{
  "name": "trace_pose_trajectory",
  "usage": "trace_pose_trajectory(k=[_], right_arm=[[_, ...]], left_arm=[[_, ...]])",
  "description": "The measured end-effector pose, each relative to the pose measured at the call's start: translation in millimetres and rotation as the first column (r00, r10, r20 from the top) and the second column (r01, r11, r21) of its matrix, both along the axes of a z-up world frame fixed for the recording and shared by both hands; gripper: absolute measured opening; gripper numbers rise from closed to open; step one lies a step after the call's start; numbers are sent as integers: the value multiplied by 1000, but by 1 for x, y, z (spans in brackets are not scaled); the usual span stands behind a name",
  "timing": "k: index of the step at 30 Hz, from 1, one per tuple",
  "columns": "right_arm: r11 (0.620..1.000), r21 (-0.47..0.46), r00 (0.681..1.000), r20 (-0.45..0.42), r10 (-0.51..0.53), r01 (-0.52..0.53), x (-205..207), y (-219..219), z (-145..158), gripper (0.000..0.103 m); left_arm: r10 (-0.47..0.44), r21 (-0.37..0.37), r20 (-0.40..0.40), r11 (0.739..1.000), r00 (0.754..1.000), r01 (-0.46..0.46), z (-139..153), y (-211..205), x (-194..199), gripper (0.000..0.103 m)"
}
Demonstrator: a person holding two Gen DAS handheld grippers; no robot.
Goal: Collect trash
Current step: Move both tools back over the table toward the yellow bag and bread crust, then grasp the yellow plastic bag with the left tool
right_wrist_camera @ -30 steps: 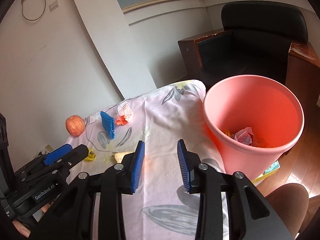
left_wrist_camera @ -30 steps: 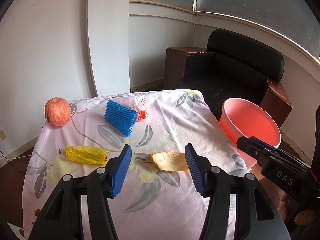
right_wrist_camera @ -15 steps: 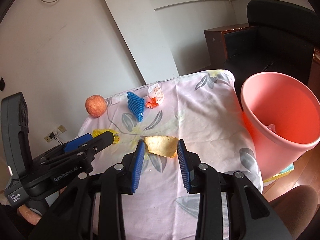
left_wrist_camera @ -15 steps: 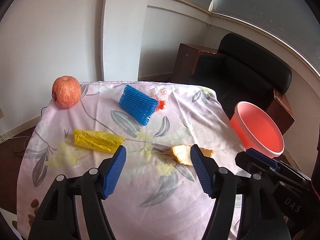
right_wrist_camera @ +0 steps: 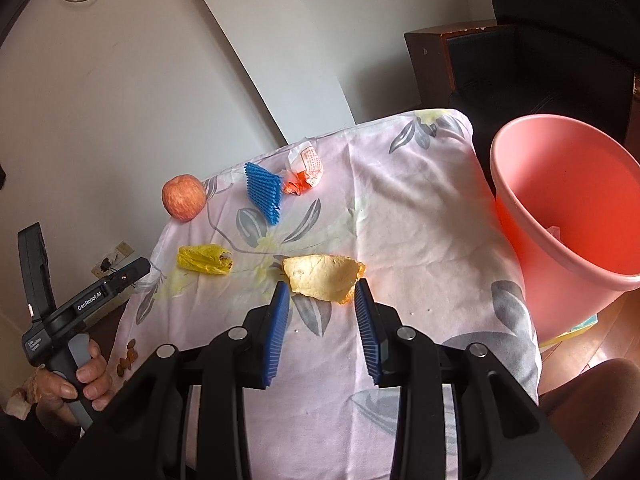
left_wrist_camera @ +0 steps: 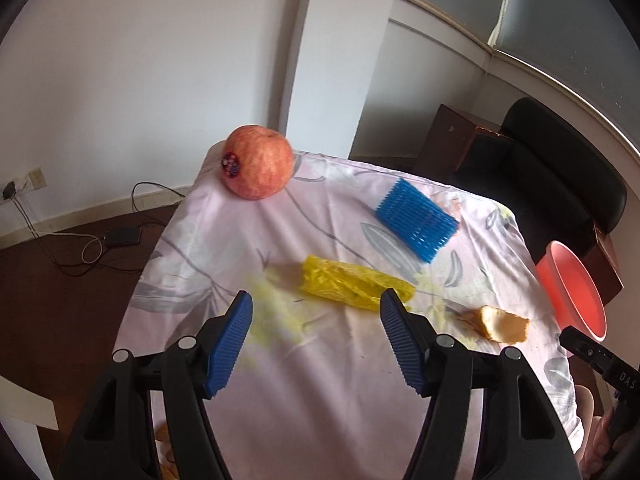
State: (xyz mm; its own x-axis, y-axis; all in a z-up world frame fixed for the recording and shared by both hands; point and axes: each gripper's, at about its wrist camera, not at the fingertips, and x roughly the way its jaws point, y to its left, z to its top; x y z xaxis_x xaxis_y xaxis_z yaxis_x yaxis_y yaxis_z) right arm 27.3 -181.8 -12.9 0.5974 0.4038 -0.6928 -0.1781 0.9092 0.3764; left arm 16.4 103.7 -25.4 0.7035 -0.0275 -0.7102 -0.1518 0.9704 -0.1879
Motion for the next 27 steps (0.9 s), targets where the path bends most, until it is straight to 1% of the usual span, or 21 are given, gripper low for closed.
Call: trace_pose_trajectory(k=[4,6,10,13,17,18,19,21,23,27], right_arm=[[1000,-2,1000,-6,16,-16,2,4,-3,35],[1000,0,1000,-13,18,-18,4,5,-4,35],[1000,10,999,-36,10,-10,8,4,-11,35],[1000,16,999,-50,8,-7,10,3,-14,35],[1000,21,998,-66,11,-10,14,4,-18,35],[1000,24,997,-71,12,-10,14,4,-20,35],[1000,25,997,-78,11,-9,15,4,-21,35],[1000,27,996,-90,5,-3,17,3,-23,35],[999,34,995,-103,3,1,18,2,-26,35],[999,39,992,-126,9,-4,20,3,-31,35]], left_arm=[[18,-69,-27,997,999,-20,-9,22,16,63],[6,-92,-32,996,999,-9,-12,24,25,62],[-18,-79,-31,997,999,15,-19,18,43,59],[-43,-72,-57,997,997,39,-30,11,57,57],[-71,-80,-90,995,993,63,-45,6,72,57],[-78,-92,-100,993,992,68,-48,5,73,56],[-87,-112,-104,991,991,75,-51,5,73,51],[-101,-130,-102,988,990,87,-50,4,68,46],[-122,-130,-103,986,987,109,-48,1,61,44],[-194,-176,-118,969,974,171,-46,-6,47,40]])
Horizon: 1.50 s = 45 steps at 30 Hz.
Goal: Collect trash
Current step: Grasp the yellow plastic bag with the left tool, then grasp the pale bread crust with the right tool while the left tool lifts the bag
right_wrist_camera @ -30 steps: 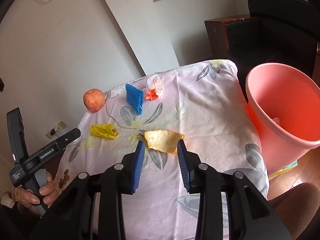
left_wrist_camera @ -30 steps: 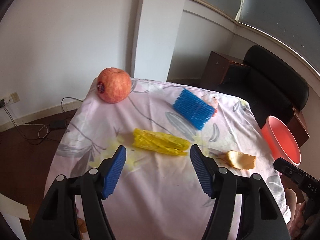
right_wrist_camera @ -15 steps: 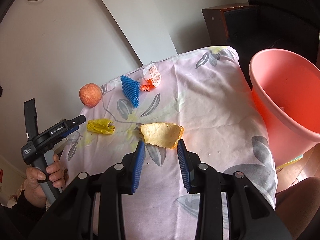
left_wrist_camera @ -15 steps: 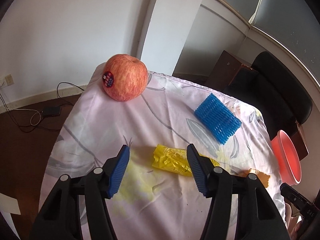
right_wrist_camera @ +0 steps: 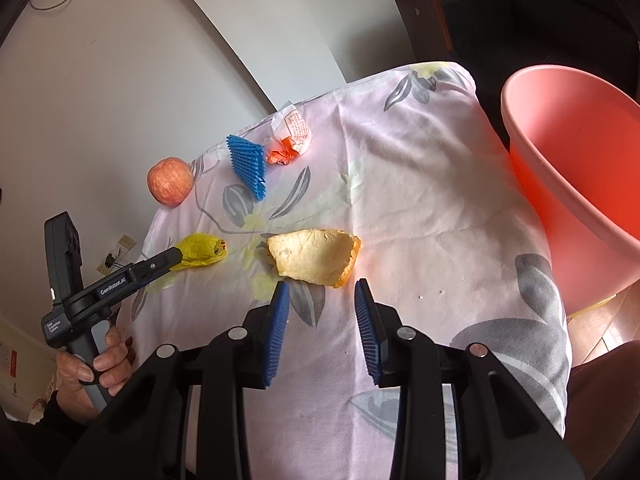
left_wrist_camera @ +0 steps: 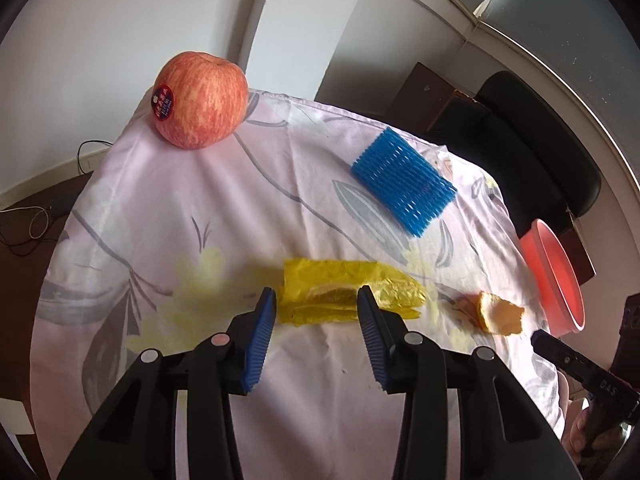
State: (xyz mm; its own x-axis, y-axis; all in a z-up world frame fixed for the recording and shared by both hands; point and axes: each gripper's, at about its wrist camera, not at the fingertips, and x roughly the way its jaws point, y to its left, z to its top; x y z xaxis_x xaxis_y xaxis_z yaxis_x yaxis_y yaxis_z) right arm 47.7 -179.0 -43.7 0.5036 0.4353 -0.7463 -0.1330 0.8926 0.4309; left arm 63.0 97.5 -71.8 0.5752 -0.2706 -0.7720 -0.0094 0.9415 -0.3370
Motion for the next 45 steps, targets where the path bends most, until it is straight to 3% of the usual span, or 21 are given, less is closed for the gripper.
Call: trace_pose_trajectory(k=[4,7,11,14,17,21,23,25,29,39,40,41,45], right_arm=[[1000,-1,1000,-5,10,-10,0,2,-2,35],[1000,5,1000,-11,8,-8,-1,1,-3,35],[1000,16,1000,-24,-1,2,-1,-3,-6,35],[1000,17,1000,-25,-8,9,-1,-4,-7,35],[1000,14,999,-22,-25,26,-3,-7,-6,35],[999,13,999,-23,-48,48,0,-15,-7,35],[999,-17,999,-10,-48,48,2,-16,-6,35],[998,-37,999,-1,-41,41,5,-16,-6,35],[998,-48,999,-11,-43,43,15,-15,-13,35],[993,-113,1000,-27,14,-17,30,7,-23,33],[994,-110,999,-28,24,-27,30,8,-23,21],[993,-111,999,-31,36,-40,31,10,-23,15],[990,-126,998,0,57,-56,25,13,-19,7]], left_arm=[[-98,-51,-6,994,995,97,6,-7,-17,40],[-143,-42,24,989,989,144,17,-7,-29,40],[-150,33,74,988,986,148,32,-3,-29,49],[-187,66,67,981,980,182,32,-6,-18,53],[-256,85,56,964,965,251,27,-20,-13,55],[-295,194,36,939,955,283,14,-36,-11,55],[-301,229,32,930,953,287,9,-40,-11,51],[-293,256,17,926,956,279,4,-39,-11,30],[-252,226,17,943,967,242,4,-30,-11,12],[-195,159,82,971,977,181,25,-21,-30,9],[-190,154,85,972,978,175,27,-21,-31,9],[-184,149,89,974,979,170,28,-21,-32,9],[-174,135,106,978,979,159,36,-24,-36,8]])
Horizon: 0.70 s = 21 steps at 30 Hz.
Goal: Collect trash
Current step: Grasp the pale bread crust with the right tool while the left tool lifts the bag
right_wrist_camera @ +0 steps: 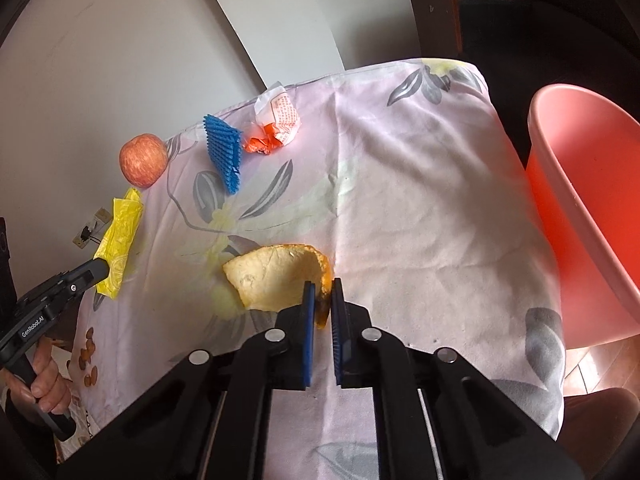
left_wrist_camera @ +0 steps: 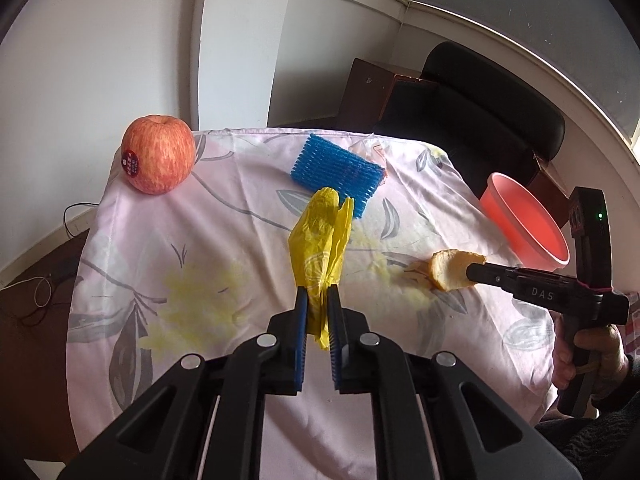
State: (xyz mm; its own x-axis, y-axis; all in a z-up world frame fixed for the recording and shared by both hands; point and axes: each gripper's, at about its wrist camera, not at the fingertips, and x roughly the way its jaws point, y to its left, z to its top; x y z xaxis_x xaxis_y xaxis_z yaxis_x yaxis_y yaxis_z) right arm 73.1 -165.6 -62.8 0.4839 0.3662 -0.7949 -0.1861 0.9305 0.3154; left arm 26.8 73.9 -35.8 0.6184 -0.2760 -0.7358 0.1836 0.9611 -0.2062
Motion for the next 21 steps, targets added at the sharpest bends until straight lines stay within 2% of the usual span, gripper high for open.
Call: trace_pose_trajectory(k=[10,21], right_arm=[[1000,30,997,77,-13,11,-23,-14,26,6],[993,73,981,163,-107,97,-43,-53,52,6]], left_arm=[[-15,-40,44,999,999,17,20,-21,-2,8],[-108,-45,57,993,993,111,31,-68,2,9]])
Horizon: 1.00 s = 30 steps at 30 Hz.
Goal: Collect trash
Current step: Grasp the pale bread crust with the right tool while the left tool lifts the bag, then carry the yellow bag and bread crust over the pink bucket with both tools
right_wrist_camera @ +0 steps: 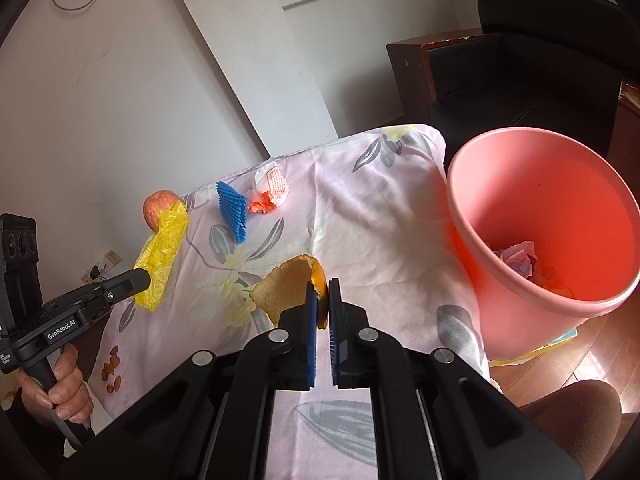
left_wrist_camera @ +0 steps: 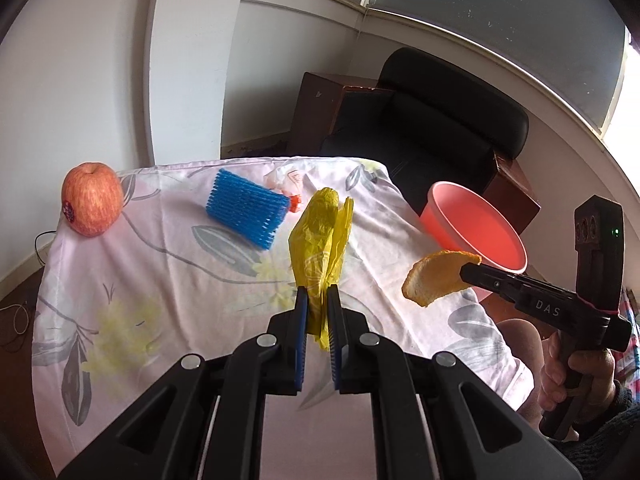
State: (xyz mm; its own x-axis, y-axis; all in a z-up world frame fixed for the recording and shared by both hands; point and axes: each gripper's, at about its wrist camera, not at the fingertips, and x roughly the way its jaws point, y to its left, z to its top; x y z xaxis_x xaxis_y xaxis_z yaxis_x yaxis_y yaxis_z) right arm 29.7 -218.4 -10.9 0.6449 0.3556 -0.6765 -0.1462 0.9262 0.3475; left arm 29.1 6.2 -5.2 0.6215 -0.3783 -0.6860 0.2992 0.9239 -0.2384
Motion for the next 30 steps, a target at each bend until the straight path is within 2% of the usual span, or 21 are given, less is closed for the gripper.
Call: trace_pose_trajectory(k=[11,21,30], right_arm=[[991,6,988,73,-134,134,-12,-55,18,6],[962,11,954,125,-273,274,-16,-112,26,6],[933,-5,924,148,-354,359,-10,-148,25,6]], left_arm=[[-119,-14,2,993,993,119,10,-64,8,8],[-232,-4,6,973,973,232,19,-133,24,9],[-316,16,10,949,949,316,23,-192,37,9]])
